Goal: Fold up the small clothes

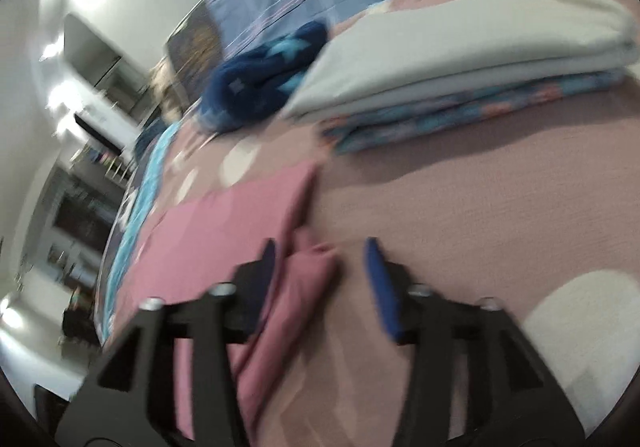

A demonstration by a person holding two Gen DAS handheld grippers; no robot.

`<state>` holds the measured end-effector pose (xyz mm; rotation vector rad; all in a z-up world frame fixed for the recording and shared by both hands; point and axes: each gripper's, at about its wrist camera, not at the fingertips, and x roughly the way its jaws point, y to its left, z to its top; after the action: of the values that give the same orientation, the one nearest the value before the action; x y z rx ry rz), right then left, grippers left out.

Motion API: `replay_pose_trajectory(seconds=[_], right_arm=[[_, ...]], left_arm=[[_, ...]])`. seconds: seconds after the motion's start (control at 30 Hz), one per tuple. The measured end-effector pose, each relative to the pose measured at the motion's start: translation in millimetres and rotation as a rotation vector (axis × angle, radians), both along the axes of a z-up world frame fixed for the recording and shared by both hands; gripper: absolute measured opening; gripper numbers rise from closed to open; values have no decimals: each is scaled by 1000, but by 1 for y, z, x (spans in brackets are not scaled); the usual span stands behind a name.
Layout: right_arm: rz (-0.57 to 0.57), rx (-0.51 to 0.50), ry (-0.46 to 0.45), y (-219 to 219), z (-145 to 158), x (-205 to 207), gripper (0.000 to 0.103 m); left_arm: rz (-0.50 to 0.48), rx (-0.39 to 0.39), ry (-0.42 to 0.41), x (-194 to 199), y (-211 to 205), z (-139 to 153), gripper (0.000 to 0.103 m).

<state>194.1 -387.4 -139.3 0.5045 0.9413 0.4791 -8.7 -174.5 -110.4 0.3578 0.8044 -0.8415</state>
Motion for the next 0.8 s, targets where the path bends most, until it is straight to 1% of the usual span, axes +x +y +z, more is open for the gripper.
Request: replay_pose_trajectory(seconds=[0.03,0.07,0.13,0.2,0.23,0.27,0.3,0.33,0.37,0.4,0.43,0.47,0.5,0.53,0.6,0.63,0.7,0.73,0.77,0.8], right_arm=[[21,-7,0,5,2,-1,63],[32,-19,1,9,2,-3,65],[50,-38,12,14,2,-4,66],[58,-32,18,16,2,-5,67],[62,-19,26,17,1,-5,68],[67,-14,30,20,0,-4,69],[72,-22,29,24,-2,-3,69],[70,-52,18,30,-2,-2,69],[50,-85,-4,35,-2,0,52],[-4,-158,-36,40,-1,1,32],[-27,-182,-42,41,-1,3,9],[-44,-152,-50,39,1,3,9],[-58,-115,-82,35,8,-2,8],[-57,-117,-105,35,14,-5,8],[-40,-153,-163,38,25,-12,8],[-40,-169,-160,39,23,-11,8],[-48,-200,-91,40,2,0,8],[-50,-189,-47,39,-16,8,9],[-50,-163,-48,35,-17,10,7],[-58,-139,-49,31,-14,9,8]], left_arm=[[-7,15,-6,-3,-4,-2,54],[-13,31,-20,-5,-7,-3,54],[-32,69,-41,-8,-14,-6,54],[-40,105,-53,-9,-20,-9,54],[-46,112,-55,-9,-22,-10,48],[-57,109,-54,-9,-23,-10,34],[-54,110,-55,-6,-24,-9,28],[-45,106,-45,-2,-23,-9,20],[-47,91,-26,0,-22,-8,14],[-48,78,-12,2,-21,-7,12],[-51,55,16,6,-17,-6,9],[-57,33,36,7,-14,-5,6],[-63,18,48,9,-12,-5,6],[-73,1,64,9,-9,-6,6],[-90,-24,94,13,-9,-9,6],[-97,-34,114,15,-9,-11,6],[-113,-59,146,18,-11,-11,6],[-118,-70,162,20,-10,-13,6],[-119,-84,177,23,-8,-13,6],[-120,-95,187,24,-7,-13,6]])
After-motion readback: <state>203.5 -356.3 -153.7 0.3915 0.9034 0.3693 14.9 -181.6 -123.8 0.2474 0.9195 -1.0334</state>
